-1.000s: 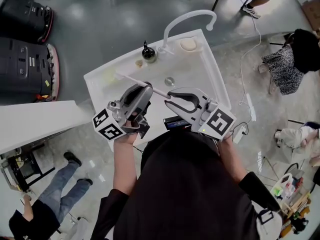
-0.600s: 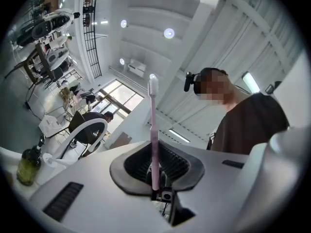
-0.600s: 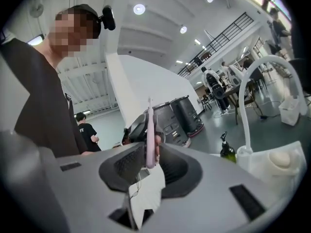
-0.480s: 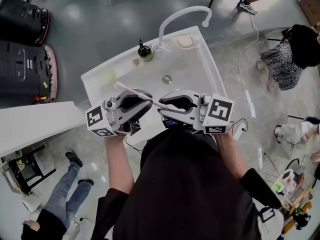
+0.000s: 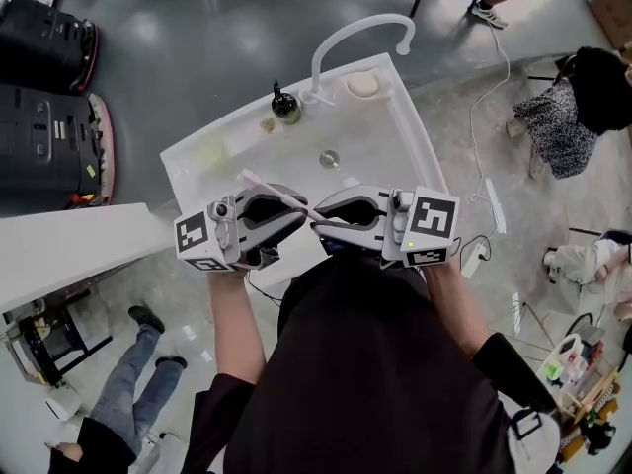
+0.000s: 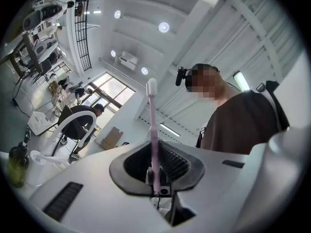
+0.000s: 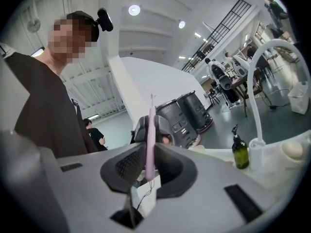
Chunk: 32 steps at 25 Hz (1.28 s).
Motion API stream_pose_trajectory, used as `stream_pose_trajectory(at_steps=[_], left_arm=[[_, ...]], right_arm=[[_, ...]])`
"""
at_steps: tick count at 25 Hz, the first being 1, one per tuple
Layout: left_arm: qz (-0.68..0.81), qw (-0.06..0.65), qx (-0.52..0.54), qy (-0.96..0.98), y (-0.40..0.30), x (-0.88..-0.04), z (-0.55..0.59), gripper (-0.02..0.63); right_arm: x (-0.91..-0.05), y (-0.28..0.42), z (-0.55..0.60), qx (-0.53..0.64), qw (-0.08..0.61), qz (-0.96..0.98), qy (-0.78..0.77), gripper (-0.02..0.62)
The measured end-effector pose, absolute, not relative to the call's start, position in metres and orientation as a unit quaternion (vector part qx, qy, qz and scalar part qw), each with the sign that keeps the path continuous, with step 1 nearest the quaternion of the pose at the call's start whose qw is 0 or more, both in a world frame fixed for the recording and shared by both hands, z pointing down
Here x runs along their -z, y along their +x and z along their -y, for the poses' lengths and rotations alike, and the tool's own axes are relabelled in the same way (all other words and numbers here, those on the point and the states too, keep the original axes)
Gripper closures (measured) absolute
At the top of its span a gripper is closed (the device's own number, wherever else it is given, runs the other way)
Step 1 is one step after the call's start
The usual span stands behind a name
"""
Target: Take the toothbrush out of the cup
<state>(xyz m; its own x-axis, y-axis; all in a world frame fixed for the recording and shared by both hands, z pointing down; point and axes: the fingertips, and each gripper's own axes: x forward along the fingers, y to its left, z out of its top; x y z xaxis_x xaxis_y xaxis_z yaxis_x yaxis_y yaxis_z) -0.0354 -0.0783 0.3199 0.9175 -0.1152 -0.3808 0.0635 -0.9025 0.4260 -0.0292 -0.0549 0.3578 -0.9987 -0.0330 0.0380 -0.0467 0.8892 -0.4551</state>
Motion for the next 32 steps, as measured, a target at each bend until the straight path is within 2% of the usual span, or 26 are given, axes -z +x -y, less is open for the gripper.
stream_pose_trajectory(at_steps=[4,9,14,16,18,23,32], left_arm=[[0.05,0.237,0.212,0.947,-0.034,-0.322,0.088,0.554],[0.094,0.255,0.217,0.938,-0.037,-0.328,0.098,0.496],[0.138,0.268,0.215,0.929,-0.047,-0.338,0.101,0.494],[0.156,0.271,0.223,0.923,-0.055,-0.34,0.1,0.509],[0.179,0.274,0.241,0.914,-0.066,-0.34,0.099,0.6],[0.221,0.279,0.26,0.897,-0.087,-0.345,0.094,0.6],[0.231,0.269,0.234,0.905,-0.086,-0.346,0.086,0.6]], right_arm=[[-0.359,-0.028,0.062,-0.252,0.005,0.967,0.038,0.537],[-0.359,-0.026,0.067,-0.299,-0.035,0.952,0.051,0.537],[-0.357,-0.01,0.088,-0.329,-0.079,0.936,0.092,0.537],[-0.355,0.002,0.101,-0.337,-0.101,0.929,0.116,0.537],[-0.353,0.016,0.112,-0.343,-0.123,0.921,0.137,0.537],[-0.348,0.043,0.127,-0.346,-0.162,0.908,0.17,0.537],[-0.34,0.047,0.13,-0.332,-0.175,0.91,0.177,0.537]])
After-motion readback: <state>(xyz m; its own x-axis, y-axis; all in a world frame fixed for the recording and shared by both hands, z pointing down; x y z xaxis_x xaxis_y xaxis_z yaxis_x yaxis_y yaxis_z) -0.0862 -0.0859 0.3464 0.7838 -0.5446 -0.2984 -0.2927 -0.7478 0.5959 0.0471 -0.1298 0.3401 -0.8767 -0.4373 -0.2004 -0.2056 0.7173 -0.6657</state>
